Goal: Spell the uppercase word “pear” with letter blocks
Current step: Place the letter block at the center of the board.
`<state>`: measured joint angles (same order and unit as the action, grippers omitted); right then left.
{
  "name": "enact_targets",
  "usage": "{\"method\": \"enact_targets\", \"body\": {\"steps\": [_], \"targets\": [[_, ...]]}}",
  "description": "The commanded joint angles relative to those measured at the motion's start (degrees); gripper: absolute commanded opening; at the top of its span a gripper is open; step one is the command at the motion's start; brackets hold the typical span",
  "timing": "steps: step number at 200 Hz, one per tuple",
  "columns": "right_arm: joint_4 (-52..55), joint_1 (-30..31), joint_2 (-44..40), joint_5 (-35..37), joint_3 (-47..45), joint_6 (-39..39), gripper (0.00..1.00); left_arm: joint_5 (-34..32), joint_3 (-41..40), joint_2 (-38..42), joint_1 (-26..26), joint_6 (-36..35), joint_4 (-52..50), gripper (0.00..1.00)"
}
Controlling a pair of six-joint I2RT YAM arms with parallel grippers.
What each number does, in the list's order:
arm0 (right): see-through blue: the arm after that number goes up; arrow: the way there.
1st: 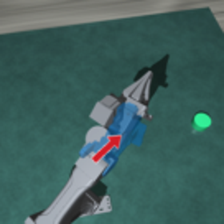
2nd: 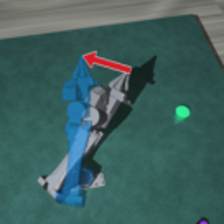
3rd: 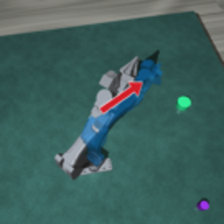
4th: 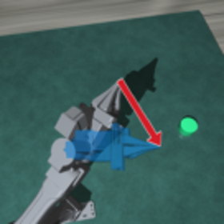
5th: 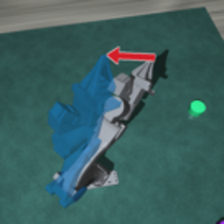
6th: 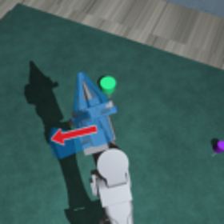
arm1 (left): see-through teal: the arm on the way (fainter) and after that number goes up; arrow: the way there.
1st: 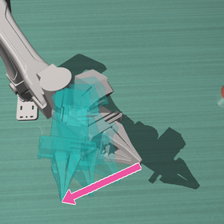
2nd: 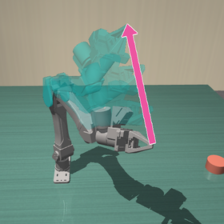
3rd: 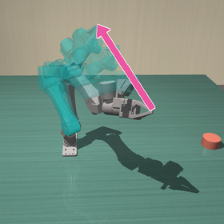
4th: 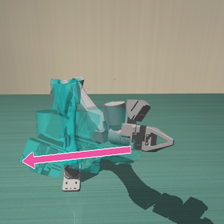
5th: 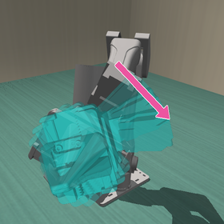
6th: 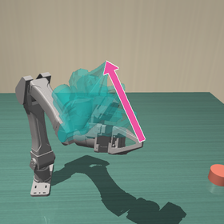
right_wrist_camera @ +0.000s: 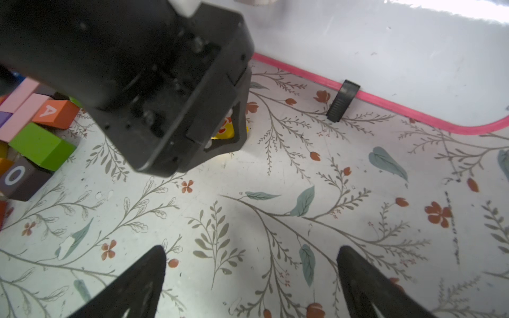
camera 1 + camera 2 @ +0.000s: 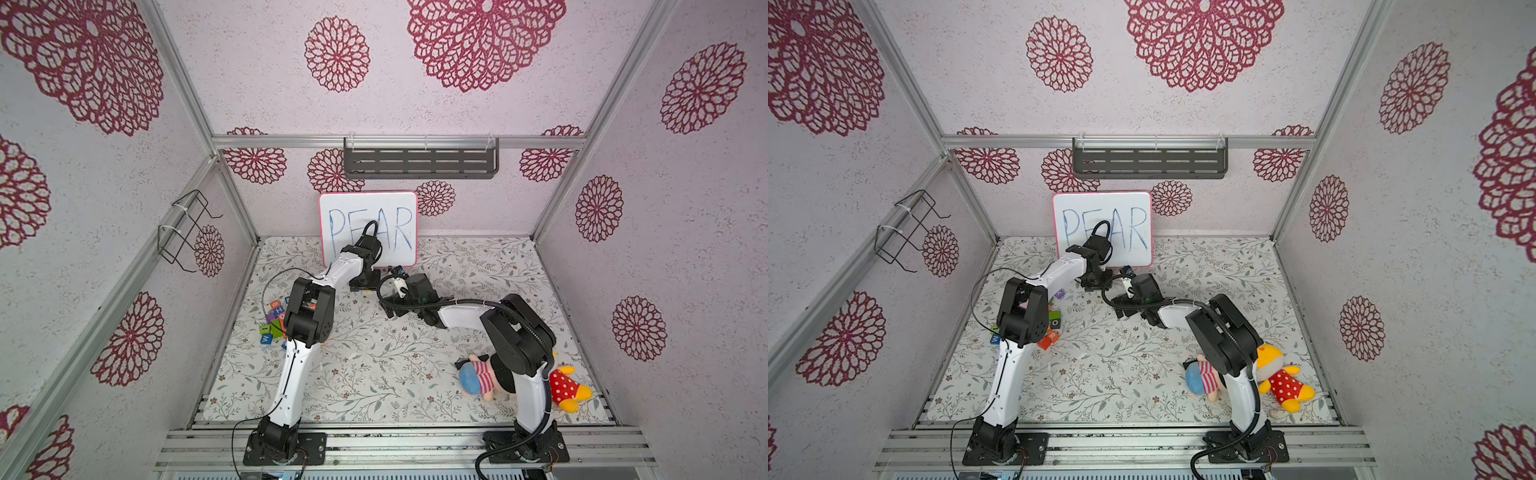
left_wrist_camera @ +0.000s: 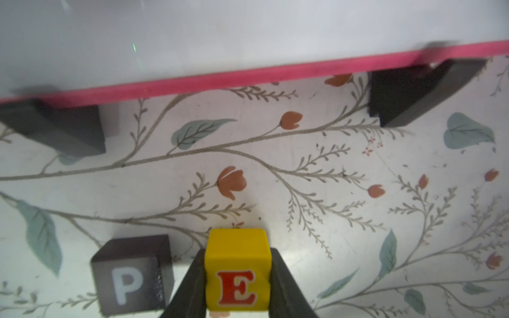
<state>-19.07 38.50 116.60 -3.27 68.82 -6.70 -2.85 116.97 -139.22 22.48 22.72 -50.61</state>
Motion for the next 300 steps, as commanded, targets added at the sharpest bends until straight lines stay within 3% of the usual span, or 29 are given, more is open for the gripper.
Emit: {"method": "enact_targets", "body": {"steps": [1, 171, 242, 275, 300], "targets": [[-1.22, -0.27, -0.08, -0.69, 0.12, -0.94, 0.99, -1.47, 0.89, -0.86, 0.37, 0.82, -0.94, 0.29], [-1.15, -0.27, -0.93, -0.25, -0.79, -0.80, 0.99, -2.42, 2.12, -0.52, 0.20, 1.82, -0.91, 0.41], [-1.04, -0.01, -1.97, -0.68, -0.96, -1.04, 0.99, -1.77, 3.81, 4.51, 0.29, 3.66, -1.89, 0.48], [-0.13, 0.65, -3.31, -0.71, -1.49, -1.21, 0.99, -1.53, -1.23, 10.62, 0.32, 5.16, -0.52, 0.56], [-0.21, 1.96, -4.58, -0.05, -3.17, -1.13, 0.99, -1.60, -13.23, 18.14, 0.21, 7.60, 4.65, 0.62]]}}
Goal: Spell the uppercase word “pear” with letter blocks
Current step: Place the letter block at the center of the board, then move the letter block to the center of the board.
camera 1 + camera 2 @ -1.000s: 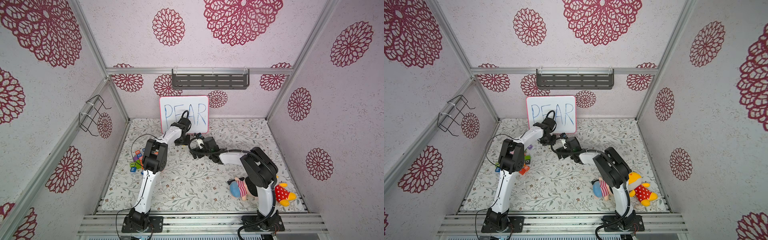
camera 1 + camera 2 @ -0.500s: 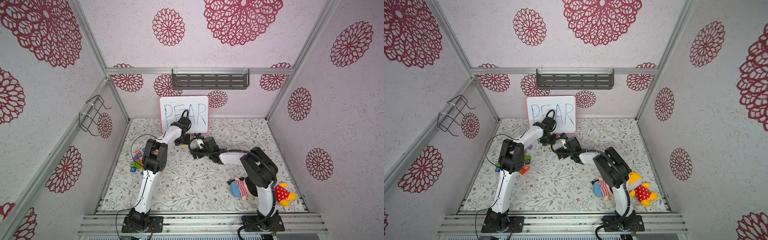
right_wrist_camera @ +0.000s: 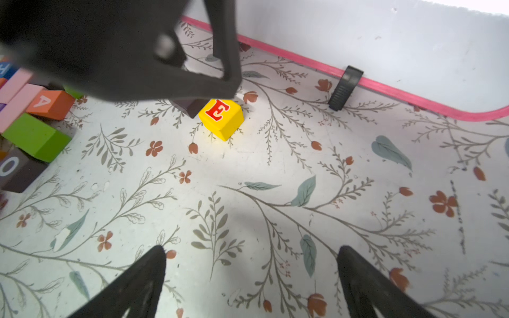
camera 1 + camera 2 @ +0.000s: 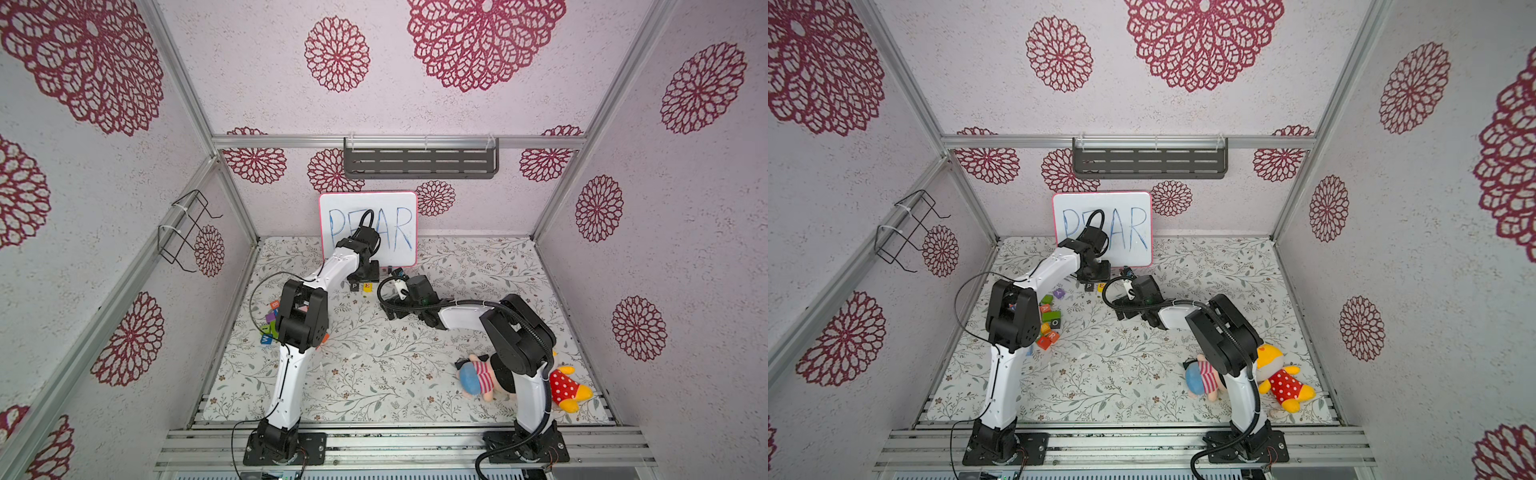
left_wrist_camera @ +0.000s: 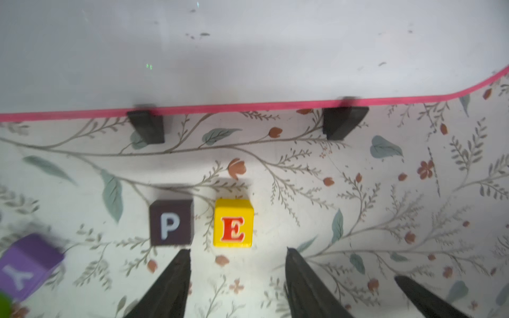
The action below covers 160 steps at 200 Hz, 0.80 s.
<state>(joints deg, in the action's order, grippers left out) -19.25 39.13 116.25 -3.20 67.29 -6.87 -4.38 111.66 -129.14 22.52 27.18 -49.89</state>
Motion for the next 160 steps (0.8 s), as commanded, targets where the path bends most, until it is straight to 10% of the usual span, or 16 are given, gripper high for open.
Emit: {"method": "enact_targets", "body": {"steps": [1, 99, 160], "targets": [[-0.06, 1.35, -4.30, -0.13, -1.68, -0.95, 0.99, -0.04, -8.37, 8.35, 0.11, 3.23, 4.15, 0.62], [1.22, 3.97, -3.79, -1.03, -1.99, -0.24, 0.99, -2.19, -32.71, 27.43, -2.79, 10.32, 7.72, 0.72], [3.70, 6.62, -0.44, -1.85, 3.11, 1.13, 0.99, 1.17, -42.89, 31.98, -13.91, 8.56, 12.58, 0.71]]}}
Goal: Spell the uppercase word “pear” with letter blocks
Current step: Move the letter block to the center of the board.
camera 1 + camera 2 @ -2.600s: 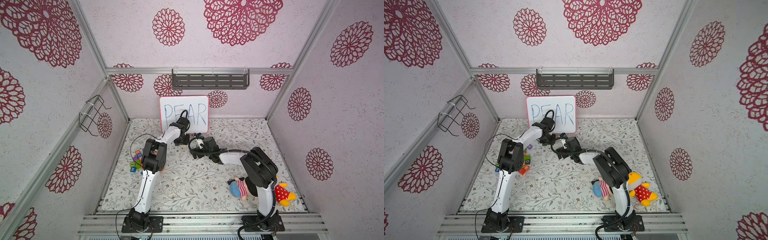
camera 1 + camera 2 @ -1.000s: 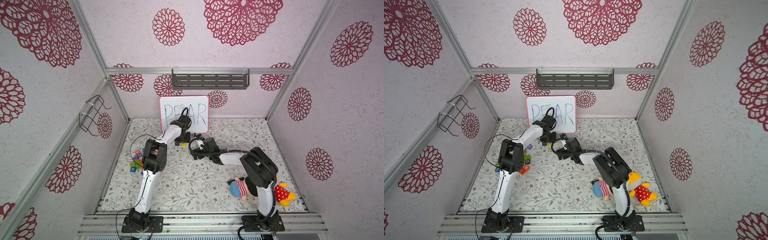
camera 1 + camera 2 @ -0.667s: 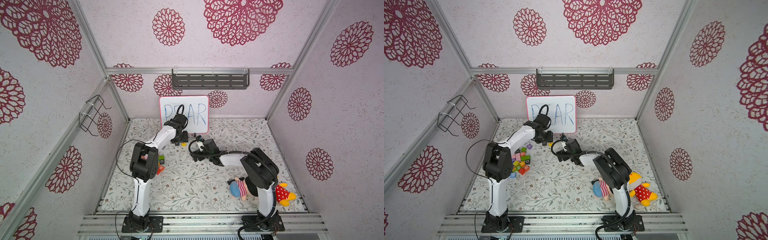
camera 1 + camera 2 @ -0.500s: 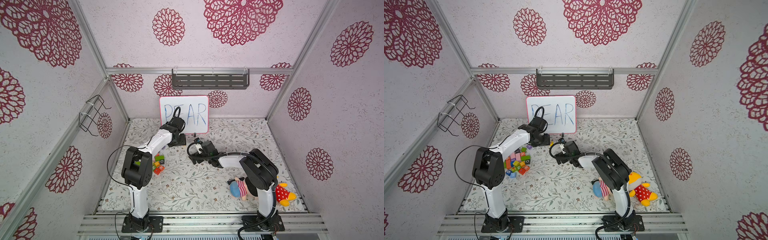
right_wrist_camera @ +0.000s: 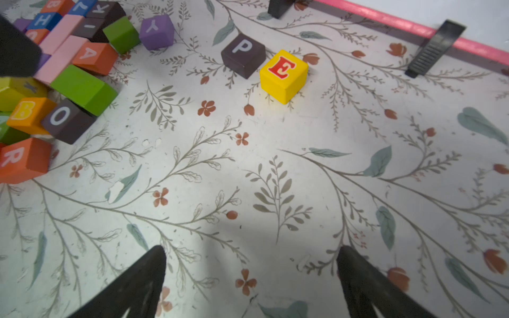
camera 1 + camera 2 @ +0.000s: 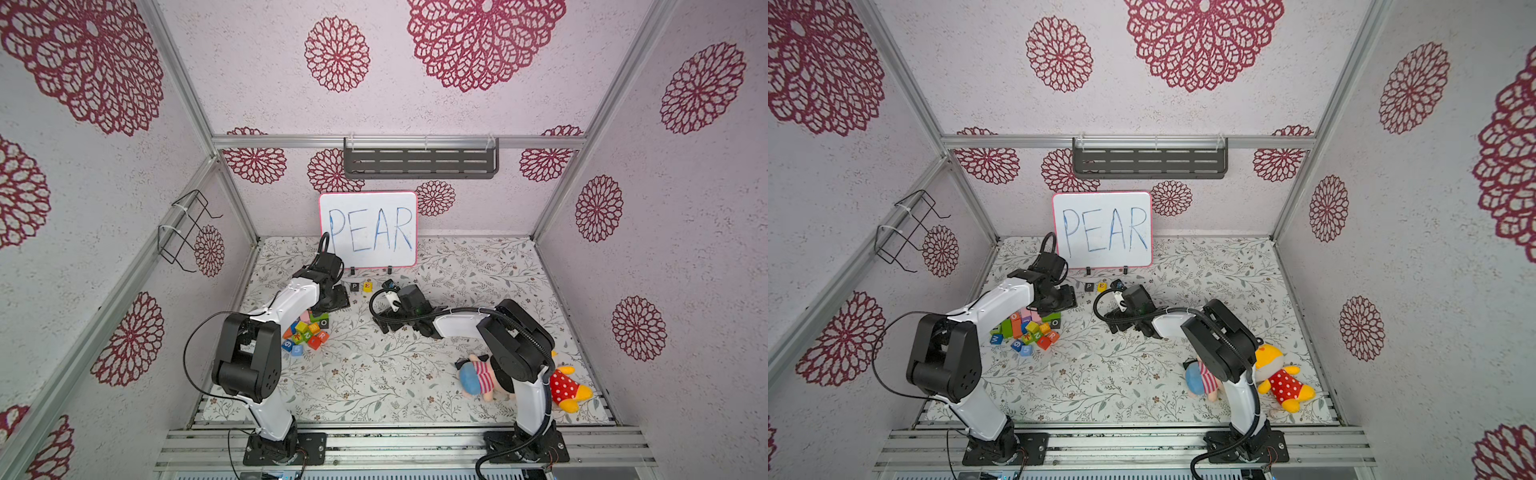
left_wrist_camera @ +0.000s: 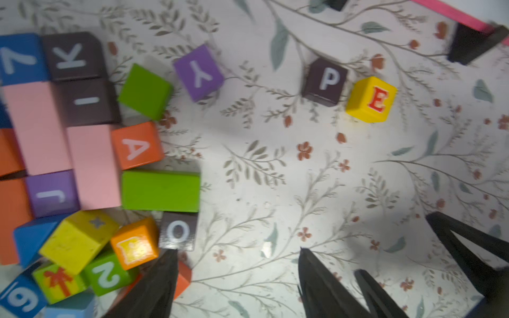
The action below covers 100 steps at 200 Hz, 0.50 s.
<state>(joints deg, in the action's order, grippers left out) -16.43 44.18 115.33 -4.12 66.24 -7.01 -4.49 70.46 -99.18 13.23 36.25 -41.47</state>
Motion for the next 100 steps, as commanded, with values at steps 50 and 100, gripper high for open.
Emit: {"method": "enact_targets", "body": {"steps": [50, 100], "targets": [[3.11, 3.18, 2.01, -1.26, 7.88, 2.37, 0.99, 4.80, -3.30, -0.54, -11.24, -2.98, 11.43, 0.71], [4.35, 3.28, 1.92, -0.98, 8.41, 2.88, 0.99, 5.80, -3.92, -3.46, -11.66, -2.80, 13.76, 0.67]]}}
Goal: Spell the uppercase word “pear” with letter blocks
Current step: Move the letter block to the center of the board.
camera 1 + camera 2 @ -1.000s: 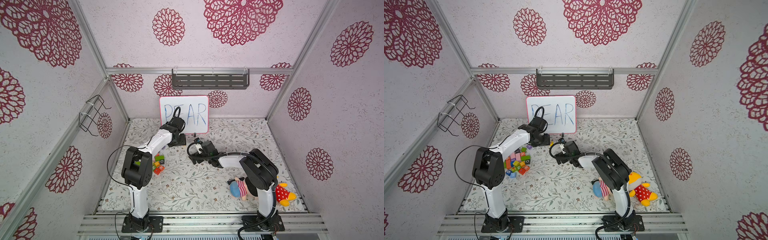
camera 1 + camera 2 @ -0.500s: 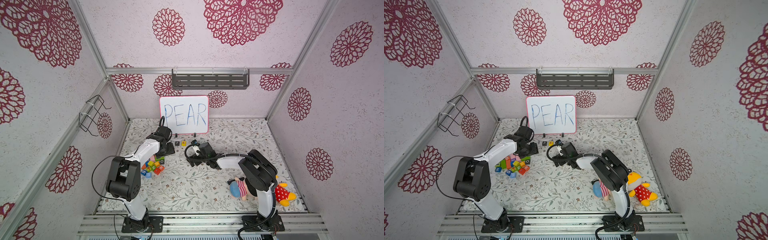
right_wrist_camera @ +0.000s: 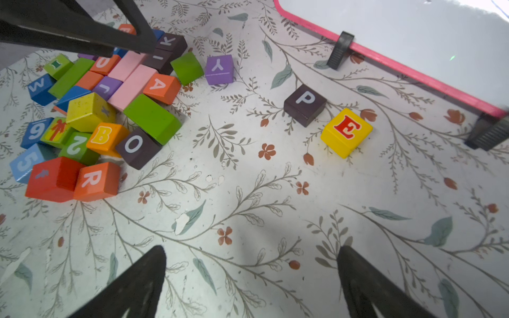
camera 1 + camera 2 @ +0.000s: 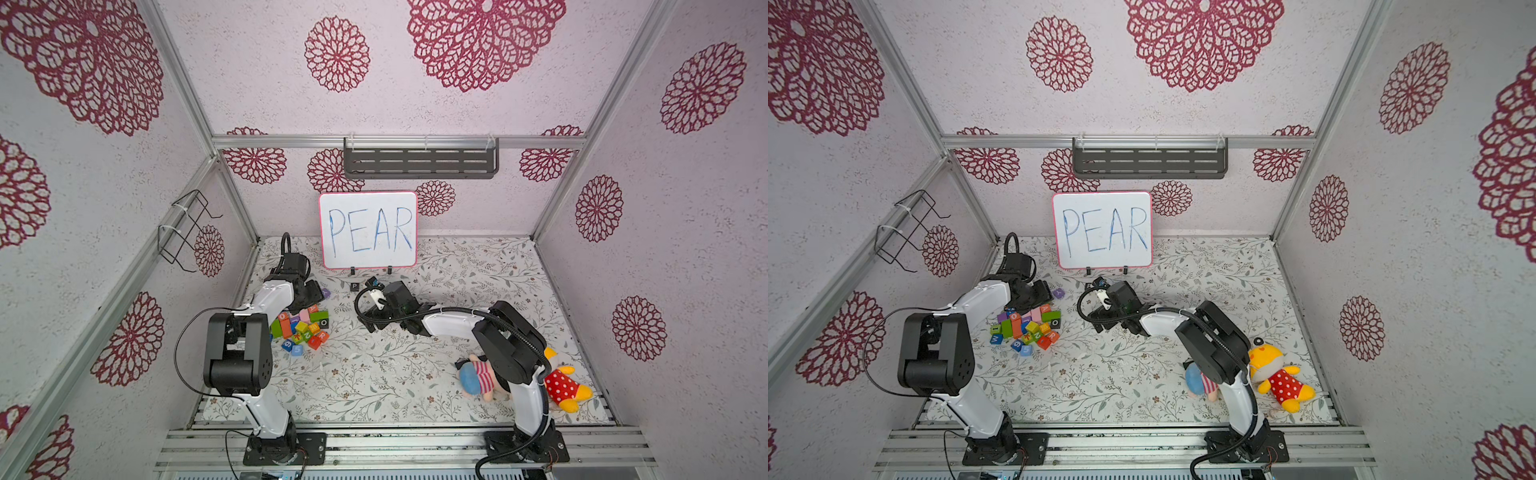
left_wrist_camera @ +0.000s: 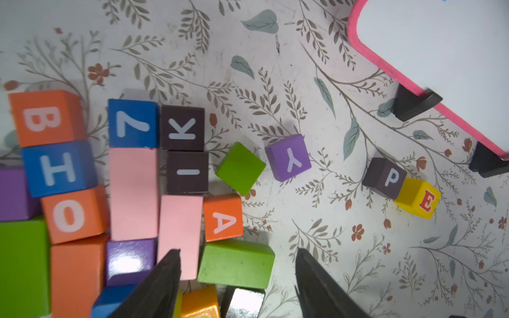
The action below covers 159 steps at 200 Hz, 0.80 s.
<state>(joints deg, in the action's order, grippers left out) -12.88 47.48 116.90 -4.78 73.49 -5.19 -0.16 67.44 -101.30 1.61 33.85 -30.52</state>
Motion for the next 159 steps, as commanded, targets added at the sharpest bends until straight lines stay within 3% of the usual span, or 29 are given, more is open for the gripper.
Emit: {"method": "enact_targets", "body": {"steps": [1, 159], "targets": [[0.83, -0.02, 0.35, -0.37, 1.14, 1.06, 0.99, 1.52, -0.95, -1.39, -0.03, -0.38, 2.83, 0.67], [-1.26, 0.24, -1.94, 1.85, -2.82, 0.71, 0.99, 2.11, 2.55, -7.99, 1.66, -0.98, 2.18, 0.64]]}}
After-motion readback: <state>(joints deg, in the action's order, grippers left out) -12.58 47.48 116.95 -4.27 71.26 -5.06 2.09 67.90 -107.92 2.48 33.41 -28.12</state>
